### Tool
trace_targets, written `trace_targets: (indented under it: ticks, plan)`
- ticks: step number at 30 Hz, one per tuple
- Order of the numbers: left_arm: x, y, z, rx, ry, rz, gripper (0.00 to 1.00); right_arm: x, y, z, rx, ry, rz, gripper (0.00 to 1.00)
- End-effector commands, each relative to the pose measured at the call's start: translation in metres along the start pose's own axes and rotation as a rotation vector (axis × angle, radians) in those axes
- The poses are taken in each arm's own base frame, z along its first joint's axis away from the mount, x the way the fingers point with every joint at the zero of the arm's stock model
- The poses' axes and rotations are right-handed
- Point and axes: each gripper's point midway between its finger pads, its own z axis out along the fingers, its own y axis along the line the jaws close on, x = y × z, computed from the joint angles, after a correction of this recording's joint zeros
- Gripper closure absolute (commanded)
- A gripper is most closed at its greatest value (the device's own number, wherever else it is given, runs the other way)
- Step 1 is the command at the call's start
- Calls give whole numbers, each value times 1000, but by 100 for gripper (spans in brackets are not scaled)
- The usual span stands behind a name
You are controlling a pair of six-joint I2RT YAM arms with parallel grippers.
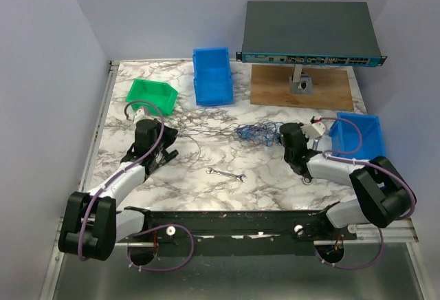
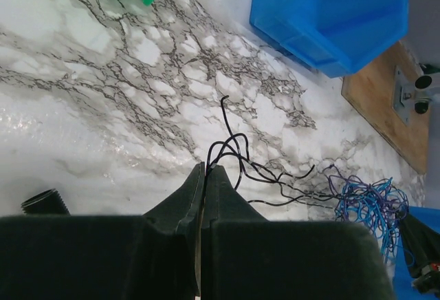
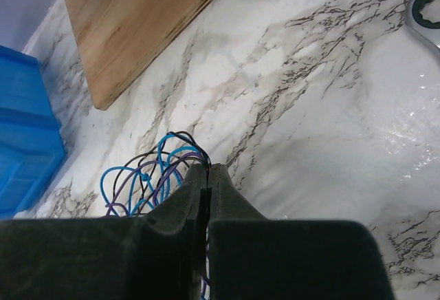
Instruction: Untangle the cables
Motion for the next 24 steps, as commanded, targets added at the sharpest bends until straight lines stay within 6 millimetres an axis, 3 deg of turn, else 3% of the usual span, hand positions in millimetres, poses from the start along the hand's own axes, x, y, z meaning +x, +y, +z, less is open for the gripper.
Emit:
trace_targets:
  ticks: [1,3,6,8,11,17,24]
  plan:
    - [-15,-16,0,65,-52,74,100,-4,5,3,-41,-14,-85,99]
    - [-9,-33,-1,125,-6,127,92,3,19,1,-113,29,-124,99]
    - [-2,-54,-4,178,-1,217,59,20,57,-12,-353,120,-209,99]
    - [8,-74,-9,216,-1,300,45,38,85,-29,-559,198,-273,99]
    - [17,-100,-13,247,-19,435,23,62,106,-46,-735,303,-299,99]
    - [69,-142,0,423,195,573,22,85,117,-52,-814,407,-319,99]
    - [125,-143,31,326,453,682,24,87,116,-49,-799,418,-326,99]
